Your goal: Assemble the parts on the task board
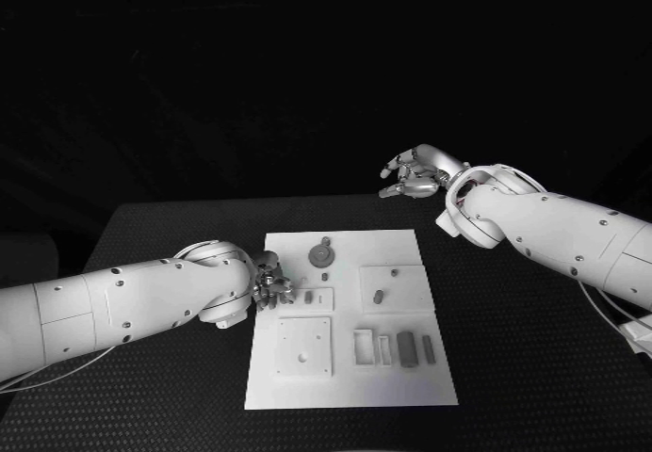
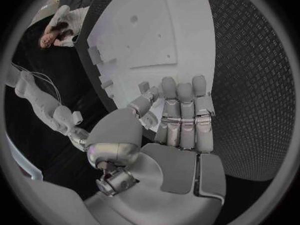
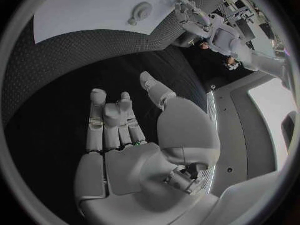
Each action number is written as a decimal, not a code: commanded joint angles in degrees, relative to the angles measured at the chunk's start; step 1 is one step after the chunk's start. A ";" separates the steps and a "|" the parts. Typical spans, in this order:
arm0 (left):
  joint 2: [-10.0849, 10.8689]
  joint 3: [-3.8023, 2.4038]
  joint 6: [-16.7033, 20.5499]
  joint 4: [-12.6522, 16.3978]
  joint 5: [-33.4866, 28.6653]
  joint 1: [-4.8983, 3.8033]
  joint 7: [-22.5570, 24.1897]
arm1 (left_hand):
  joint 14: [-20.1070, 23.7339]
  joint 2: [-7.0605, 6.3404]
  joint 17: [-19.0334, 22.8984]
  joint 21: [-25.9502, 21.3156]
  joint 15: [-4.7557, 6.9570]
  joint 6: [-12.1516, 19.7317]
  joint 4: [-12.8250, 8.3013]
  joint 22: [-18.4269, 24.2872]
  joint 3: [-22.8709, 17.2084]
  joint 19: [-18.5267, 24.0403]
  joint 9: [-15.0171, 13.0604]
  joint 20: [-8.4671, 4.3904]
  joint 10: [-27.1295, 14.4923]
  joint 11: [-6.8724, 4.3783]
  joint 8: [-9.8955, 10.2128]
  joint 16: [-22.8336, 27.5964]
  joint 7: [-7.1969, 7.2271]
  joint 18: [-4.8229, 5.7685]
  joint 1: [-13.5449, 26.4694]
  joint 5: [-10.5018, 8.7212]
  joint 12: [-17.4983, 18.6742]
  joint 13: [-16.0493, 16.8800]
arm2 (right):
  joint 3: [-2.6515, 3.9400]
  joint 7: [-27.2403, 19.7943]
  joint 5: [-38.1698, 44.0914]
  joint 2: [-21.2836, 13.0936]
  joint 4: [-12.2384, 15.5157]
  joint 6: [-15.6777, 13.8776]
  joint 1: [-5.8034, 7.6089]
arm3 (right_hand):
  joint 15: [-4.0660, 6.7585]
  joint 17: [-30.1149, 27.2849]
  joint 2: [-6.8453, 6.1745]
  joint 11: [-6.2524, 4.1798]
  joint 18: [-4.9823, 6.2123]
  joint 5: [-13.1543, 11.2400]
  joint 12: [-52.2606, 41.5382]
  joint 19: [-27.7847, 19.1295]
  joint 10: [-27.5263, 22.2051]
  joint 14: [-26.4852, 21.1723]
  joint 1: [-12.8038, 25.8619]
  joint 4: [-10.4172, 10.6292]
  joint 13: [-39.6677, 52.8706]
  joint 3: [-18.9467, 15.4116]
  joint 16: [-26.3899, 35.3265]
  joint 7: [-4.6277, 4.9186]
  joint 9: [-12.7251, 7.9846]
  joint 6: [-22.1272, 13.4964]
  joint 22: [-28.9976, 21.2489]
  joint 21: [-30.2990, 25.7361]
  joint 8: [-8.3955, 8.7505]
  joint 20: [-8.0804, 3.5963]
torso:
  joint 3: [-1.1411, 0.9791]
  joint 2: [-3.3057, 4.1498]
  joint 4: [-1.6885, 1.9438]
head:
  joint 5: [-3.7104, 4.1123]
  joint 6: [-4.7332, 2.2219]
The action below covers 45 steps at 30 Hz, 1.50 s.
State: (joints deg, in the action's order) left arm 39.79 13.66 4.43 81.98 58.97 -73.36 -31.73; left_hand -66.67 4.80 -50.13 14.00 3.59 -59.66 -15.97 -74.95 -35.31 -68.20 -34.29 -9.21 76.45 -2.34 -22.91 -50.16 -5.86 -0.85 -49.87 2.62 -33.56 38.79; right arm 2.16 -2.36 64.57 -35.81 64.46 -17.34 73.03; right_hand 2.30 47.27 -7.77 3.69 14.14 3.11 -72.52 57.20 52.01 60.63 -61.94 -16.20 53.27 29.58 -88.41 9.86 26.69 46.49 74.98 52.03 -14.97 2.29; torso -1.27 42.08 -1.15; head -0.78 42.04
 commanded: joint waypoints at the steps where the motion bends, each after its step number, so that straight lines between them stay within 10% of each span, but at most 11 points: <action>1: -0.01 0.09 -0.72 -0.09 -0.46 0.16 0.31 | -0.29 0.52 0.21 0.16 0.11 -3.08 0.12 -0.32 -1.28 -0.61 -0.07 -0.02 0.01 -0.59 0.24 -0.57 2.67 -0.98 0.40 0.20 -0.45 0.15 | 0.02 -0.43 0.03 0.03 0.05 0.68 -0.06 | 0.11 -0.08 0.58 0.04 0.86 -0.23 -0.14 -0.02 -0.15 -0.47 0.02 -0.17 -0.09 -0.31 0.31 0.28 -0.08 -0.02 0.84 -0.29 0.00 0.04 | 0.00 0.00 0.00 | -0.04 0.11; 45: -0.35 0.08 -2.53 -0.45 2.57 0.16 -0.33 | -0.09 0.94 2.67 2.75 0.79 -5.30 -0.83 -1.46 -6.31 -1.45 -1.19 -0.76 0.10 -1.48 0.30 -6.28 3.57 -1.15 3.82 2.99 -4.77 1.35 | 0.02 -0.45 0.03 -0.06 0.06 0.82 -0.18 | 0.12 -0.09 0.60 0.04 0.86 -0.23 -0.17 -0.03 -0.16 -0.49 -0.14 -0.21 -0.14 -0.28 0.31 0.28 -0.11 -0.02 0.85 -0.32 -0.01 0.03 | 0.00 -0.02 0.07 | 0.01 0.41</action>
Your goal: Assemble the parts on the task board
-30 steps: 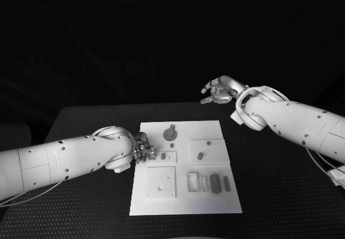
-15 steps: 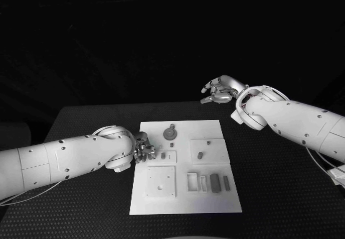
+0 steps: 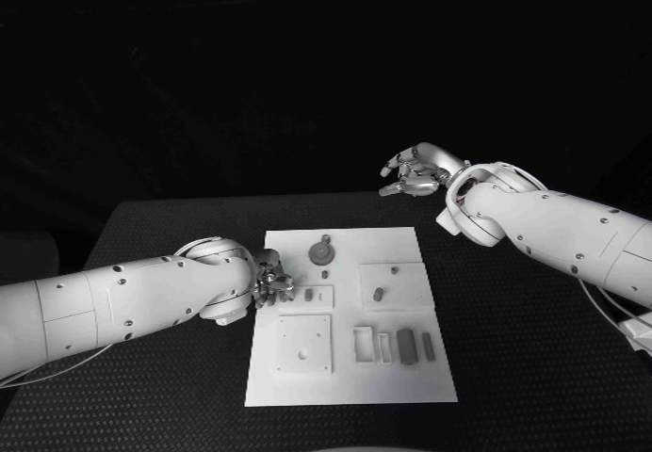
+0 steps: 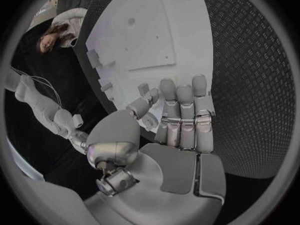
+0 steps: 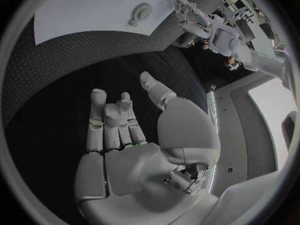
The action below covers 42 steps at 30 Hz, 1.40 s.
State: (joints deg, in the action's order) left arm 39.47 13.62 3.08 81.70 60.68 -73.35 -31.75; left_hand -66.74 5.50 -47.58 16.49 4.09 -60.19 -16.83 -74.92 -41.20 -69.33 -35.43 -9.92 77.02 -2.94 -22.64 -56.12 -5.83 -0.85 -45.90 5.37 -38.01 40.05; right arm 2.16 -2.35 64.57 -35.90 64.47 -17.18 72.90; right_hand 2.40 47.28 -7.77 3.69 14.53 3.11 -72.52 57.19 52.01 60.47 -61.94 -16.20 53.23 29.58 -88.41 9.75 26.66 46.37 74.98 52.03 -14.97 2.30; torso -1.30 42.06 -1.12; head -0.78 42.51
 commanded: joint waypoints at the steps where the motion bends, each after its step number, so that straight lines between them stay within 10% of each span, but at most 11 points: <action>1: -0.02 0.12 -1.20 -0.16 0.86 0.15 -0.34 | -0.01 0.24 0.15 0.31 0.30 -4.79 0.02 -1.49 -0.44 -0.32 -0.07 -0.07 -0.46 -0.90 0.02 -0.39 3.56 -1.16 -0.15 0.29 -0.38 0.09 | 0.02 -0.46 0.03 0.04 0.06 0.67 -0.07 | 0.01 -0.10 0.60 0.04 0.47 -0.23 -0.17 -0.02 -0.16 -0.33 -0.14 -0.21 -0.10 -0.28 0.31 0.39 -0.07 0.09 0.85 -0.32 -0.01 0.03 | 0.03 0.00 0.04 | 0.00 -0.07; 22: -0.66 0.12 -3.91 -0.06 1.54 0.15 -0.83 | 0.02 -0.08 1.27 2.07 0.56 -5.38 0.00 -1.49 -0.59 -0.34 -0.75 -0.35 -0.32 -1.23 -0.36 -2.50 3.89 -1.25 0.16 2.63 -1.93 0.21 | 0.02 -0.47 0.03 -0.01 0.07 0.72 -0.15 | 0.01 -0.10 0.60 0.04 0.47 -0.23 -0.18 -0.02 -0.17 -0.33 -0.16 -0.20 -0.12 -0.29 0.31 0.39 -0.08 0.09 0.86 -0.33 -0.02 0.03 | -0.04 -0.01 -0.03 | -0.08 0.06; 28: -1.11 0.11 -5.08 -0.05 4.91 0.16 -0.53 | -0.63 -0.17 2.36 4.06 0.79 -6.46 -0.02 -1.49 -0.11 -0.79 -1.62 -0.62 0.59 -1.76 -1.46 -4.58 4.49 -1.51 1.57 9.91 -3.50 0.22 | 0.02 -0.50 0.03 0.00 0.08 0.72 -0.16 | 0.01 -0.11 0.60 0.04 0.47 -0.23 -0.19 -0.02 -0.18 -0.34 -0.17 -0.20 -0.13 -0.29 0.31 0.39 -0.09 0.09 0.86 -0.33 -0.02 0.03 | -0.02 0.01 -0.03 | -0.13 0.06; 42: -1.99 0.10 -4.26 -0.17 4.46 0.16 -0.23 | -0.71 0.08 2.91 5.21 0.86 -6.70 -0.07 -1.50 -0.47 -0.71 -2.06 -0.70 0.90 -1.96 -2.23 -5.85 4.73 -1.70 2.46 10.37 -4.48 0.25 | 0.02 -0.49 0.03 0.14 0.06 0.73 -0.18 | 0.01 -0.11 0.60 0.04 0.47 -0.23 -0.19 -0.02 -0.18 -0.34 -0.21 -0.21 -0.14 -0.29 0.31 0.39 -0.10 0.09 0.86 -0.35 -0.02 0.03 | -0.02 0.01 -0.03 | -0.12 -0.02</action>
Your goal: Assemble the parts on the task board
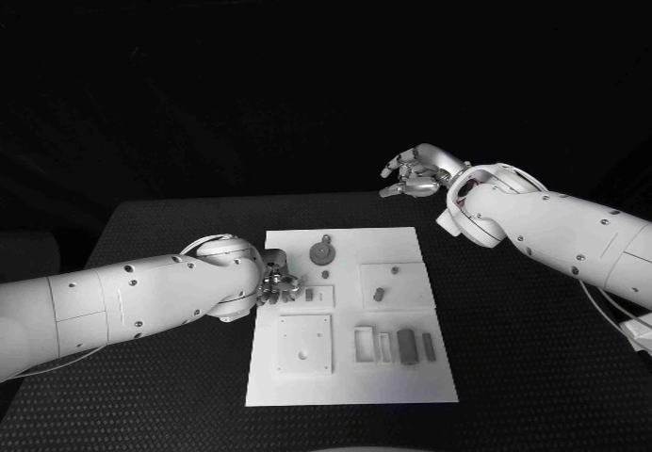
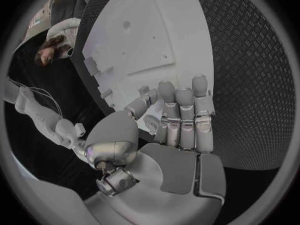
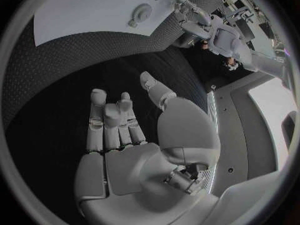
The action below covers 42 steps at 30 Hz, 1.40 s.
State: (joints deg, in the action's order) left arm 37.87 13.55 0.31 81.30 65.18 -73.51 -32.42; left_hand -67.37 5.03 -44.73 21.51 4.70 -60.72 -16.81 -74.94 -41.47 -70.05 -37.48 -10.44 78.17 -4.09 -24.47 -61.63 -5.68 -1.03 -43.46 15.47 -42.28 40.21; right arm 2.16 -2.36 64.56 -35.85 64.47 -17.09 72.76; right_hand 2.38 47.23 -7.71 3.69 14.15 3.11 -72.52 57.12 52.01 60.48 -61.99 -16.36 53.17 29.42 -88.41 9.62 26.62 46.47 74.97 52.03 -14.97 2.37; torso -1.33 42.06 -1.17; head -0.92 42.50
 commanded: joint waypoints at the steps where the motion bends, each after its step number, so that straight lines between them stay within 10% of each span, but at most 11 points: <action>1: -0.40 0.17 -1.26 0.18 -0.05 0.32 0.47 | -0.08 0.56 0.10 0.26 0.25 -6.17 -0.09 -1.47 -0.24 0.02 -0.03 -0.18 -0.23 -0.83 -0.44 -0.43 4.60 -1.53 0.05 0.35 -0.26 0.08 | 0.02 -0.48 0.04 0.09 0.04 0.66 -0.03 | 0.03 -0.07 0.55 0.04 0.85 -0.23 -0.19 0.05 -0.18 -0.36 -0.15 -0.06 -0.09 -0.13 0.31 0.52 -0.06 -0.01 0.86 -0.35 -0.02 -0.04 | 0.03 0.01 0.01 | 0.03 -0.03; 42: -0.17 0.16 -2.47 -0.30 1.07 0.32 -0.73 | -0.51 0.57 1.77 4.73 0.76 -6.69 -0.07 -1.46 -2.15 -0.16 -1.29 -0.63 0.51 -1.63 -3.18 -4.73 5.43 -2.12 1.31 3.92 -3.57 -0.02 | 0.02 -0.50 0.04 0.03 0.00 0.97 -0.06 | 0.03 -0.09 0.58 0.04 0.85 -0.23 -0.22 0.05 -0.20 -0.38 -0.26 -0.07 -0.14 -0.12 0.32 0.52 -0.08 -0.02 0.87 -0.38 -0.03 -0.04 | 0.04 0.02 0.10 | 0.05 0.17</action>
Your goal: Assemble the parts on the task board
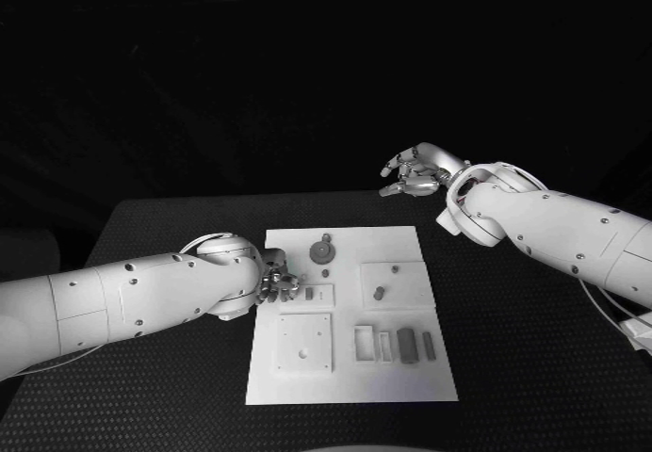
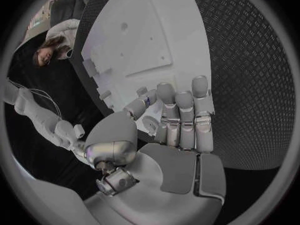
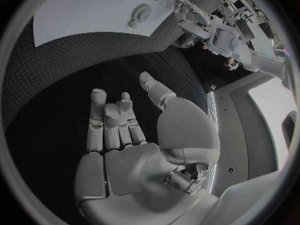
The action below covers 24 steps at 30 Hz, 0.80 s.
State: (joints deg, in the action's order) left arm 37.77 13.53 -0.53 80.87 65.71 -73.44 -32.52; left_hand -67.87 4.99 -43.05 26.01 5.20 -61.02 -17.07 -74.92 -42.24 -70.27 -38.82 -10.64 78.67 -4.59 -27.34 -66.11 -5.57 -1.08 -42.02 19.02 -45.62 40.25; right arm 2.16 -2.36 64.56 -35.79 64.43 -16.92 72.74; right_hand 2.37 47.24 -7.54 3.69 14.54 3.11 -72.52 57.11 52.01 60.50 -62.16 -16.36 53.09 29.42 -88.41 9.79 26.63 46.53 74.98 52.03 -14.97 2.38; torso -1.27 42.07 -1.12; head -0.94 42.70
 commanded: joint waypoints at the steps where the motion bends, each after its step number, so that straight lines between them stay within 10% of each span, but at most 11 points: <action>1: -0.10 0.19 -1.64 0.11 0.87 0.25 -0.65 | -0.01 0.60 0.10 0.27 0.27 -6.39 0.19 -1.48 -1.39 0.05 0.03 -0.43 0.02 -1.14 -0.34 -0.28 5.32 -2.08 -0.11 0.37 -0.26 -0.06 | 0.02 -0.51 0.04 -0.04 0.07 0.81 -0.03 | 0.05 -0.09 0.41 0.04 0.45 -0.23 -0.22 0.06 -0.20 -0.40 -0.10 -0.07 -0.06 -0.12 0.32 0.36 -0.10 -0.08 0.87 -0.38 -0.03 -0.05 | 0.01 0.01 0.05 | 0.08 -0.04; 24: -1.82 0.18 -2.41 -0.91 2.11 0.25 -0.48 | -0.80 -0.16 1.30 3.03 0.68 -7.00 0.24 -1.43 -3.55 -0.42 -0.97 -0.85 0.92 -1.74 -2.27 -2.82 5.98 -2.41 0.32 2.42 -2.48 -0.31 | 0.02 -0.50 0.04 0.00 0.09 1.09 -0.03 | 0.04 -0.10 0.42 0.04 0.46 -0.23 -0.24 0.04 -0.20 -0.41 -0.15 -0.08 -0.08 -0.12 0.32 0.36 -0.11 -0.08 0.87 -0.39 -0.04 -0.04 | -0.04 -0.02 -0.03 | -0.16 -0.08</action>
State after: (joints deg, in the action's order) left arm 36.41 13.54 -1.16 79.86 67.31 -73.50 -33.15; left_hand -68.49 4.39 -41.81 28.67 5.63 -61.23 -18.33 -74.90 -43.50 -70.55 -39.75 -11.18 79.18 -5.10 -29.79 -68.55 -5.41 -1.08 -41.44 21.25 -47.72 39.99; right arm 2.16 -2.38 64.56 -35.81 64.46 -16.66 72.73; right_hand 2.38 47.19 -7.54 3.69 14.27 3.11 -72.52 57.11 52.01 60.48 -62.16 -16.36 53.09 29.42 -88.41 9.75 26.58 46.36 74.98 52.03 -14.97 2.38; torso -1.33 42.07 -1.14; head -1.07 42.57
